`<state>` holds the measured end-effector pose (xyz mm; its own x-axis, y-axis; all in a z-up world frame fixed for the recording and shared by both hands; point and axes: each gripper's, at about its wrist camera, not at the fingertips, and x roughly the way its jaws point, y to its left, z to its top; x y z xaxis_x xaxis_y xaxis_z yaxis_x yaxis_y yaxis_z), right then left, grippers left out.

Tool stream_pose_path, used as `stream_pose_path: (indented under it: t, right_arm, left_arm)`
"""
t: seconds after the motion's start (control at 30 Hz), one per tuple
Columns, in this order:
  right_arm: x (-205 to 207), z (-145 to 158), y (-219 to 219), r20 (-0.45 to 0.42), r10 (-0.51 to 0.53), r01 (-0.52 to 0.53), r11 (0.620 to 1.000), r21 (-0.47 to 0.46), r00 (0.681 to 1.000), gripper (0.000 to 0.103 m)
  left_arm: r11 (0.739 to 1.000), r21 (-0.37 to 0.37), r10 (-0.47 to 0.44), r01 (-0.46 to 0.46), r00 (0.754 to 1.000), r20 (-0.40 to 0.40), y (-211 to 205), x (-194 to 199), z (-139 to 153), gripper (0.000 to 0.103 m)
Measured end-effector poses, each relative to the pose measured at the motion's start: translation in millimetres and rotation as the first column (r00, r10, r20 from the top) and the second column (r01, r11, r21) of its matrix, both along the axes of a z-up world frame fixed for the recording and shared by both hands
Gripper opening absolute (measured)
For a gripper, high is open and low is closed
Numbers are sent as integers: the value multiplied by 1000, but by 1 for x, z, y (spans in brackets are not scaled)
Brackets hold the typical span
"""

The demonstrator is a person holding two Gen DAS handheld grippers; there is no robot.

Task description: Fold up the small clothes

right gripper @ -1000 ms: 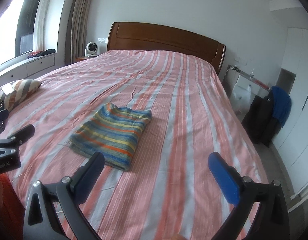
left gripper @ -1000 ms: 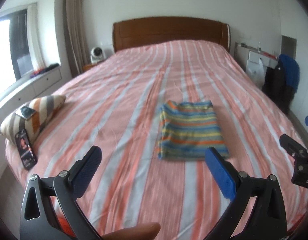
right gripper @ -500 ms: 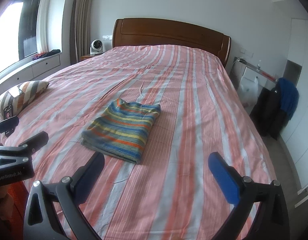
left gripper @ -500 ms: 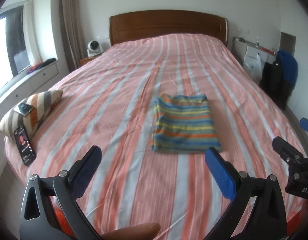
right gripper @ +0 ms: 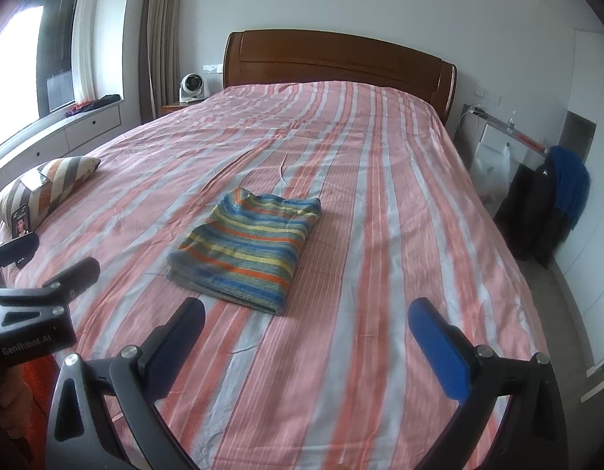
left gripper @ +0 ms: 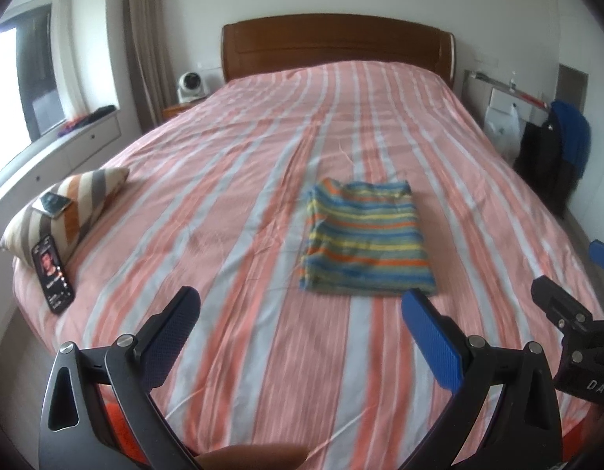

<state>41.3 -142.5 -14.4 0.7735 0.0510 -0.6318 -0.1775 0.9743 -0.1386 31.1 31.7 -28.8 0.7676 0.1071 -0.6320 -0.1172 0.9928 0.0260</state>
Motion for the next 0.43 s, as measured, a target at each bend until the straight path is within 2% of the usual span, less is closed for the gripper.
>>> stream_pose_path:
  t: [0.3, 0.43]
  right_arm:
    - [1, -1, -3, -4, -10, 10, 1000, -5, 1000, 102]
    - [2, -2, -4, -8, -10, 10, 1000, -4, 1000, 102]
  left_arm:
    - [999, -52, -3, 2, 1000, -21, 3, 4, -6, 103]
    - [999, -40, 9, -10, 1000, -15, 2, 3, -5, 103]
